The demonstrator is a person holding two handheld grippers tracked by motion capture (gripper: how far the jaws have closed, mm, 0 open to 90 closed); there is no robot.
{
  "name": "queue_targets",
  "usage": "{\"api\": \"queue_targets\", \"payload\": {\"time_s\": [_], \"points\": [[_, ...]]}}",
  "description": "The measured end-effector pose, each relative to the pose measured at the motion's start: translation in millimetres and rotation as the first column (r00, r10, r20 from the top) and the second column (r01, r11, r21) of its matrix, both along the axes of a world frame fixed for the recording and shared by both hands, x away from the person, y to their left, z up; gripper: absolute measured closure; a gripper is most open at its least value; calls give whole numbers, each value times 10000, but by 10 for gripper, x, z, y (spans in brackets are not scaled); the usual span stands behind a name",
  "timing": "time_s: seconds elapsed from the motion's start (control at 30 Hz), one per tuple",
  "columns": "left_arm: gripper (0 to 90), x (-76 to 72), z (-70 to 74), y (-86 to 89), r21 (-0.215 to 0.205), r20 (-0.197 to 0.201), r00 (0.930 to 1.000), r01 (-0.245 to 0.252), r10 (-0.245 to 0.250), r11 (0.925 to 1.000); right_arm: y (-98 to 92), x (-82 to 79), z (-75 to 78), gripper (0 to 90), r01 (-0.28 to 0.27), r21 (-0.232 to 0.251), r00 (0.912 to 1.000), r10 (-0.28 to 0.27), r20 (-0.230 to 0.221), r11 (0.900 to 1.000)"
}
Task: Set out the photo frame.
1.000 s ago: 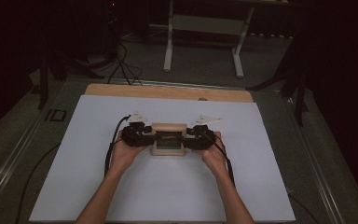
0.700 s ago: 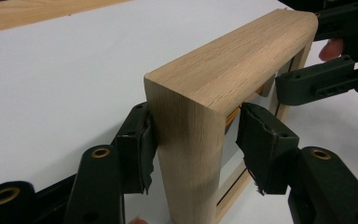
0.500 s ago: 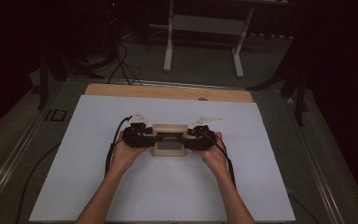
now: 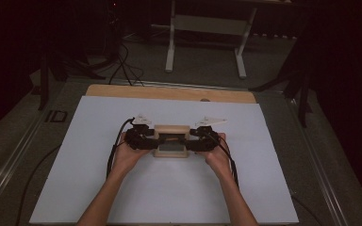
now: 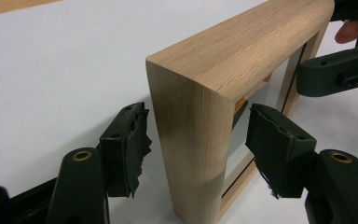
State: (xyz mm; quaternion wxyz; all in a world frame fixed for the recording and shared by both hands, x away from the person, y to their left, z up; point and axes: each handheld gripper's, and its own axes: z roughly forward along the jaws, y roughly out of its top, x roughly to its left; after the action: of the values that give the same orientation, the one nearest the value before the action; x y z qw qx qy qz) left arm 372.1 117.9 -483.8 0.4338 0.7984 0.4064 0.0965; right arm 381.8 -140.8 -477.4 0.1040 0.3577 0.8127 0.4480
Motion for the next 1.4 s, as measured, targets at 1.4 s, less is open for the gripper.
{"api": "queue_targets", "payload": {"time_s": [1.4], "points": [[388, -524, 292, 467, -43, 923, 9948, -431, 433, 9991, -411, -312, 129, 316, -41, -75, 9992, 44, 387, 10000]]}}
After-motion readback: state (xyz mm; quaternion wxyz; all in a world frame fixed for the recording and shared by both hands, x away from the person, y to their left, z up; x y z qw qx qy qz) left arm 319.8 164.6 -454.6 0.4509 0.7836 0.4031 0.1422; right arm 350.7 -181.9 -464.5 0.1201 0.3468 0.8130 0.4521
